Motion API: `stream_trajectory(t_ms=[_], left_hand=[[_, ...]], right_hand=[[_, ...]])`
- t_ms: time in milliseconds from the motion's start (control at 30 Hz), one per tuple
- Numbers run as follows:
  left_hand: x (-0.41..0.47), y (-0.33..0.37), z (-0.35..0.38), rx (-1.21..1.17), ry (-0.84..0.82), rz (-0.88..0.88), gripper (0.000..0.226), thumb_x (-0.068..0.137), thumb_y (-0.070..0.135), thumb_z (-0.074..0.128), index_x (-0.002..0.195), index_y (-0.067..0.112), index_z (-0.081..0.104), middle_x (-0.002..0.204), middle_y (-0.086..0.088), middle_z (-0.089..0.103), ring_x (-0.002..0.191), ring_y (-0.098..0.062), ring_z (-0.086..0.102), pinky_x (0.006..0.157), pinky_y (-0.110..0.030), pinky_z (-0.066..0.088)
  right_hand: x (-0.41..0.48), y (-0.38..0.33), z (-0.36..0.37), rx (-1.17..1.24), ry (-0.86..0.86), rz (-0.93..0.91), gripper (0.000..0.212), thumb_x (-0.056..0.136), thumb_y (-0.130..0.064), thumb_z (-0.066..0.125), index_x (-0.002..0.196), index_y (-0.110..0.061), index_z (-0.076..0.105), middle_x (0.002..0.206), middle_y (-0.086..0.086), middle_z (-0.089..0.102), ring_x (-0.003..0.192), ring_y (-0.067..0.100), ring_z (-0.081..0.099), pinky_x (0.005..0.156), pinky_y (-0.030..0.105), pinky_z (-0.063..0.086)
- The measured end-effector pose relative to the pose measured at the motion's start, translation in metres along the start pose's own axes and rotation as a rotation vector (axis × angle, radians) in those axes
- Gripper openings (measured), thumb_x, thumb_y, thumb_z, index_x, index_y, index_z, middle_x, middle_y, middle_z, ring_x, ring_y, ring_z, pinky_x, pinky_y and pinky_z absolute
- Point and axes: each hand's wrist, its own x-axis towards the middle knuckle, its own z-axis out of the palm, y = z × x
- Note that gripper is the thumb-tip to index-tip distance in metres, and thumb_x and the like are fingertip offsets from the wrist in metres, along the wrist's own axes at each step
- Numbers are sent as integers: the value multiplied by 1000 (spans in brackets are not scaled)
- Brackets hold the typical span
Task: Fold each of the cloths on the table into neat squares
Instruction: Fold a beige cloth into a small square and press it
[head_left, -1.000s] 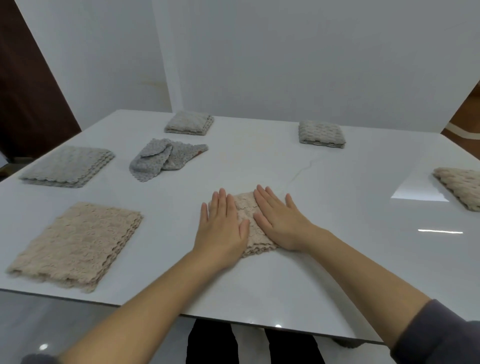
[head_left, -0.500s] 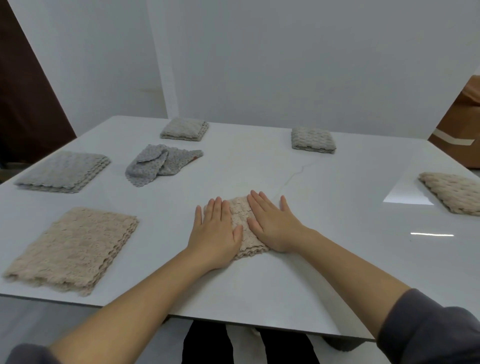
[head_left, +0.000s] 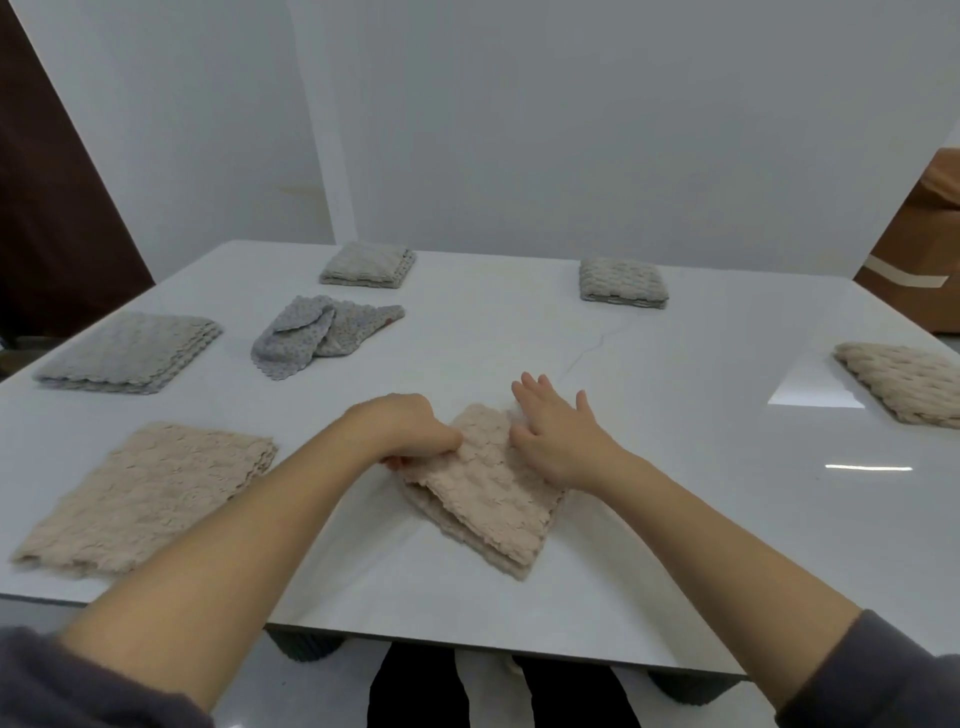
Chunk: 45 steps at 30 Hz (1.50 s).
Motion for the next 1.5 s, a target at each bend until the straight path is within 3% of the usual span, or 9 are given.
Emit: stream_trajectory(t_ms=[167,300,400,533,967,1167,1300,1367,1500], left_hand=[[-19,-8,13,-163,-130,-49,38,88,41,44,87,8,61,60,-3,66,50,-18,58,57,-23,44],[-16,-8,42,77,492,19,51,95,45,32,128,10,49,127,-7,55,117,-26,52,93,-38,42],[-29,2,70,97,469,367,59,101,36,18,154,10,15,163,-6,7,150,-16,4,121,-38,9],[-27,-4,92,153,340,438,60,102,38,9,155,14,-6,162,2,-16,146,-7,-20,120,-36,-12],[-24,-4,97,187,347,402,60,102,34,14,155,13,-6,163,0,-13,148,-10,-17,121,-36,-10],[-39,-2,98,-342,364,369,60,105,27,26,155,16,-5,160,4,-21,146,-6,-19,113,-17,-10],[-46,6,108,-483,343,358,60,104,22,26,155,16,-6,160,5,-21,145,-2,-18,111,-14,-11],[-48,13,112,-472,338,357,61,104,22,26,155,15,-7,160,4,-22,145,-2,-18,111,-15,-11],[-51,31,117,-438,329,367,63,103,20,27,154,11,-9,160,1,-24,146,-7,-20,111,-16,-12]], right_hand=[[-30,-25,36,-76,11,72,63,103,-37,17,155,-8,-4,163,7,-14,149,22,-17,120,49,-7],[-31,-22,52,-143,66,66,66,101,-45,10,155,-9,-5,162,7,-16,148,22,-20,120,48,-10],[-31,-18,53,-154,84,25,84,83,-52,-13,155,-9,-5,163,8,-15,148,22,-19,120,45,-12],[-35,-11,51,-155,86,-8,94,71,-52,-20,154,-10,-9,162,5,-18,148,20,-21,118,40,-15],[-35,-9,58,-193,83,-22,95,72,-52,-16,156,-11,-1,164,5,-1,151,18,-5,120,38,-7],[-33,-9,38,-109,66,-27,60,102,-43,21,155,-16,18,161,-1,19,148,17,16,120,40,12],[-21,-8,16,-134,102,-18,41,102,-40,26,111,-20,60,119,0,56,112,23,51,92,39,40],[-19,-3,6,-133,103,4,42,101,-39,27,84,-17,58,94,-1,56,92,23,55,80,39,42],[-29,23,5,-108,96,-63,38,102,-36,31,104,-16,63,110,-1,61,106,23,55,90,41,43]])
